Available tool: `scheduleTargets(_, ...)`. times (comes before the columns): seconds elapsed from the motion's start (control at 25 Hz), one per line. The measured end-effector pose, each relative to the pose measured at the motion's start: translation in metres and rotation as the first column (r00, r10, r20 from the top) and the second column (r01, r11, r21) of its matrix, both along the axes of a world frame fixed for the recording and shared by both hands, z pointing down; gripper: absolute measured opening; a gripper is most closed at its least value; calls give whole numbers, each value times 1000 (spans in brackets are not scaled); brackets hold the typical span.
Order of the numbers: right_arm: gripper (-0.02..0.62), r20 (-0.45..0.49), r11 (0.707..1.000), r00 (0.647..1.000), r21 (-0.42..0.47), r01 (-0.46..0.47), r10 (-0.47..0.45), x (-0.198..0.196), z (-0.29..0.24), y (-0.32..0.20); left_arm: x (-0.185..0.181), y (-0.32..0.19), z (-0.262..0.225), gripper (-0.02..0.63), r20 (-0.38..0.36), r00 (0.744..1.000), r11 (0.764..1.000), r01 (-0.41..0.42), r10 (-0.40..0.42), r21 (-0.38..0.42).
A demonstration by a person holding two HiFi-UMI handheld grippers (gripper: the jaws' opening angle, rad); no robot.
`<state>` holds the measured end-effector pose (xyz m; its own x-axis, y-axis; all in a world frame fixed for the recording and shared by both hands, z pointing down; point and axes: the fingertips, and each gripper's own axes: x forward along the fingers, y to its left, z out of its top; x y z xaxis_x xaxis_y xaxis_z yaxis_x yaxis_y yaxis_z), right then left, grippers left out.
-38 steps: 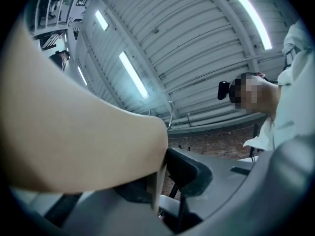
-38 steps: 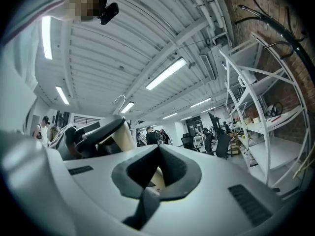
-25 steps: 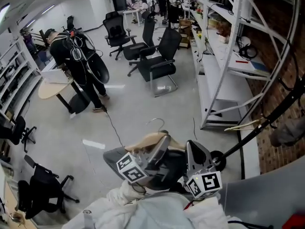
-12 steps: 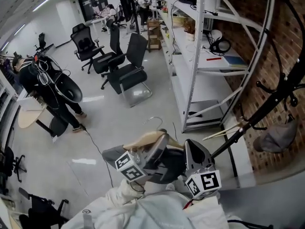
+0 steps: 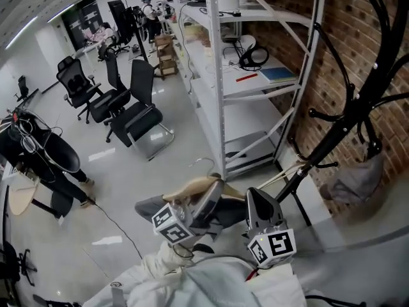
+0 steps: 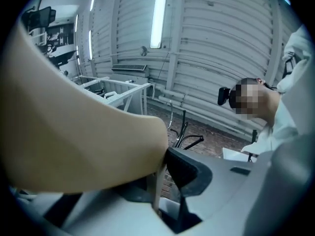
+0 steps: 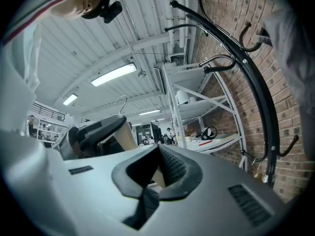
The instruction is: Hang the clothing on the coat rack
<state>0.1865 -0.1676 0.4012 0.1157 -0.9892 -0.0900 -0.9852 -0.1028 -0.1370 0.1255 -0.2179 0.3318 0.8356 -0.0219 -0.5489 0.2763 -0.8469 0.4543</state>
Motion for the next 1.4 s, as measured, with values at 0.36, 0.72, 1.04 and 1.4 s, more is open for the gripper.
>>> scheduleTargets(0.36, 25, -8, 969, 969, -9, -246, 246, 57, -1, 8, 75, -4, 3, 94, 6, 963, 963, -270, 271, -21)
scheduleTargets(0.72, 25, -11, 834, 834, -27, -551, 551, 93, 3, 7, 130, -18, 10, 94, -5, 828, 827, -560, 560, -52)
scheduleTargets(1.04, 25, -14, 649, 649, -21, -760, 760, 90, 2, 22, 147, -4, 7, 94, -3, 645, 645, -764, 764, -27)
scheduleTargets(1.4, 25, -16, 463, 464, -15, -886, 886, 72, 0, 44, 143, 21, 6, 94, 2, 465, 465, -885, 885, 9)
